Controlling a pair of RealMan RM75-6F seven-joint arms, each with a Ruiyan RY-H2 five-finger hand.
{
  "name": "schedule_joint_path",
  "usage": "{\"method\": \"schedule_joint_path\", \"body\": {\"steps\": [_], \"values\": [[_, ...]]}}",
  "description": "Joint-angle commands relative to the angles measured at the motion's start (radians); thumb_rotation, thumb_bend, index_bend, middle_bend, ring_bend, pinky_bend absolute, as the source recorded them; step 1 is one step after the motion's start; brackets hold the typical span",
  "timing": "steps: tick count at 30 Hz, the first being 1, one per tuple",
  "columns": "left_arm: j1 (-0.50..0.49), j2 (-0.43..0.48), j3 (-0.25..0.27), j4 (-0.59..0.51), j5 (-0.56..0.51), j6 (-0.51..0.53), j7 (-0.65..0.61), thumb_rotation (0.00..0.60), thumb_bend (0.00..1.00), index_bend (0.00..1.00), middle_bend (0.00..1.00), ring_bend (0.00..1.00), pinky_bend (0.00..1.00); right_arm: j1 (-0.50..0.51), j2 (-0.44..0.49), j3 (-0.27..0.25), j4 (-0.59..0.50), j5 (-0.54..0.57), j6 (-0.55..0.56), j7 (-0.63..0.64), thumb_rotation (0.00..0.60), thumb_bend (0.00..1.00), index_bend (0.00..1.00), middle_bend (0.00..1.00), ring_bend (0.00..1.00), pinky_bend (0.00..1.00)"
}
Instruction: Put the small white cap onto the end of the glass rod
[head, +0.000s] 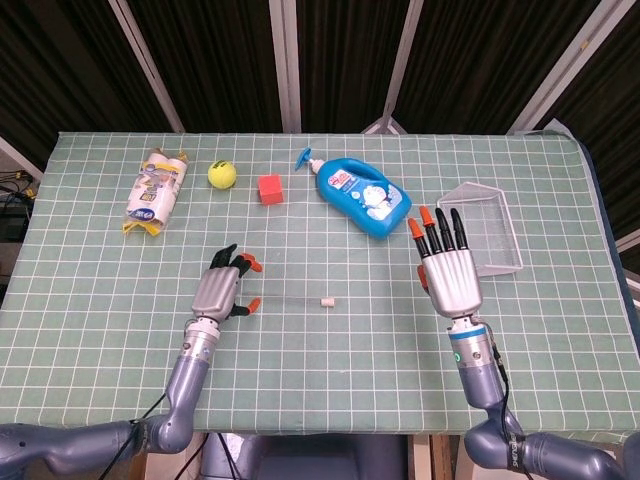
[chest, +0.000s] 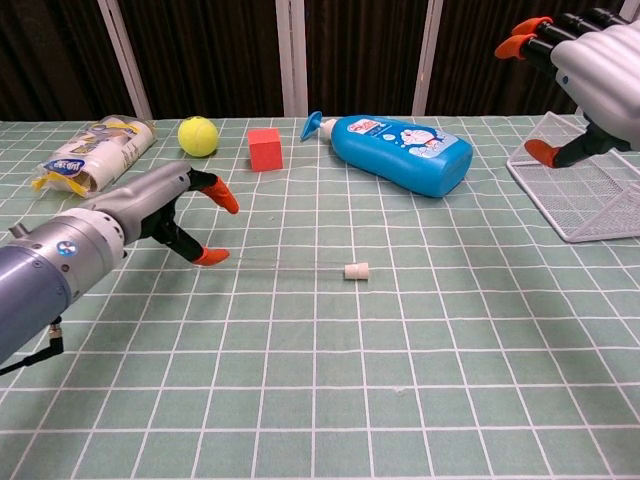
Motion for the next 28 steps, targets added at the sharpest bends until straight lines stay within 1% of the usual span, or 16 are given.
{"method": "schedule_joint_path", "body": {"steps": [1, 4, 5, 7, 8, 10, 12, 16, 18, 19, 22, 25, 28], "values": [[0.032, 0.069, 0.027, -0.053, 0.043, 0.026, -0.008, 0.600, 0.24, 0.14, 0.10, 0.00, 0.00, -0.032, 0.033, -0.012, -0.049, 0.011, 0.015, 0.016, 0.600, 0.39, 0.04, 0.03, 0.00, 0.02], [0.071, 0.159, 0.062, -0.120, 0.103, 0.055, -0.029, 0.600, 0.20, 0.09, 0.05, 0.00, 0.00, -0.086, 0.093, -0.027, -0.148, 0.054, 0.024, 0.059, 0.600, 0.36, 0.00, 0.00, 0.00, 0.01], [0.082, 0.183, 0.071, -0.136, 0.120, 0.064, -0.038, 0.600, 0.19, 0.09, 0.04, 0.00, 0.00, -0.099, 0.111, -0.031, -0.174, 0.067, 0.021, 0.070, 0.600, 0.34, 0.00, 0.00, 0.00, 0.00], [0.118, 0.254, 0.104, -0.183, 0.180, 0.091, -0.073, 0.600, 0.17, 0.09, 0.03, 0.00, 0.00, -0.147, 0.174, -0.045, -0.267, 0.126, 0.011, 0.123, 0.600, 0.32, 0.00, 0.00, 0.00, 0.00], [0.130, 0.277, 0.117, -0.198, 0.201, 0.100, -0.086, 0.600, 0.17, 0.08, 0.03, 0.00, 0.00, -0.161, 0.198, -0.049, -0.296, 0.143, 0.005, 0.140, 0.600, 0.31, 0.00, 0.00, 0.00, 0.00], [0.172, 0.346, 0.160, -0.236, 0.271, 0.139, -0.128, 0.600, 0.16, 0.08, 0.02, 0.00, 0.00, -0.200, 0.271, -0.066, -0.370, 0.185, -0.012, 0.198, 0.600, 0.30, 0.00, 0.00, 0.00, 0.00], [0.221, 0.410, 0.208, -0.263, 0.341, 0.188, -0.173, 0.600, 0.16, 0.08, 0.02, 0.00, 0.00, -0.239, 0.341, -0.094, -0.406, 0.184, -0.016, 0.251, 0.600, 0.29, 0.00, 0.00, 0.00, 0.00], [0.306, 0.502, 0.287, -0.281, 0.430, 0.266, -0.252, 0.600, 0.15, 0.07, 0.02, 0.00, 0.00, -0.307, 0.420, -0.150, -0.418, 0.134, 0.004, 0.355, 0.600, 0.29, 0.00, 0.00, 0.00, 0.00], [0.335, 0.527, 0.314, -0.277, 0.459, 0.294, -0.276, 0.600, 0.15, 0.07, 0.02, 0.00, 0.00, -0.331, 0.438, -0.170, -0.412, 0.111, 0.016, 0.391, 0.600, 0.29, 0.00, 0.00, 0.00, 0.00], [0.365, 0.548, 0.340, -0.271, 0.483, 0.325, -0.294, 0.600, 0.15, 0.07, 0.02, 0.00, 0.00, -0.353, 0.451, -0.187, -0.402, 0.089, 0.035, 0.417, 0.600, 0.29, 0.00, 0.00, 0.00, 0.00], [0.423, 0.588, 0.388, -0.252, 0.539, 0.385, -0.337, 0.600, 0.15, 0.07, 0.02, 0.00, 0.00, -0.398, 0.468, -0.214, -0.365, 0.040, 0.082, 0.466, 0.600, 0.29, 0.00, 0.00, 0.00, 0.00], [0.467, 0.615, 0.407, -0.227, 0.570, 0.438, -0.364, 0.600, 0.15, 0.07, 0.02, 0.00, 0.00, -0.426, 0.476, -0.220, -0.343, 0.016, 0.116, 0.490, 0.600, 0.29, 0.00, 0.00, 0.00, 0.00], [0.502, 0.636, 0.411, -0.208, 0.577, 0.474, -0.402, 0.600, 0.15, 0.07, 0.02, 0.00, 0.00, -0.449, 0.470, -0.224, -0.300, -0.017, 0.159, 0.483, 0.600, 0.29, 0.00, 0.00, 0.00, 0.00]]}}
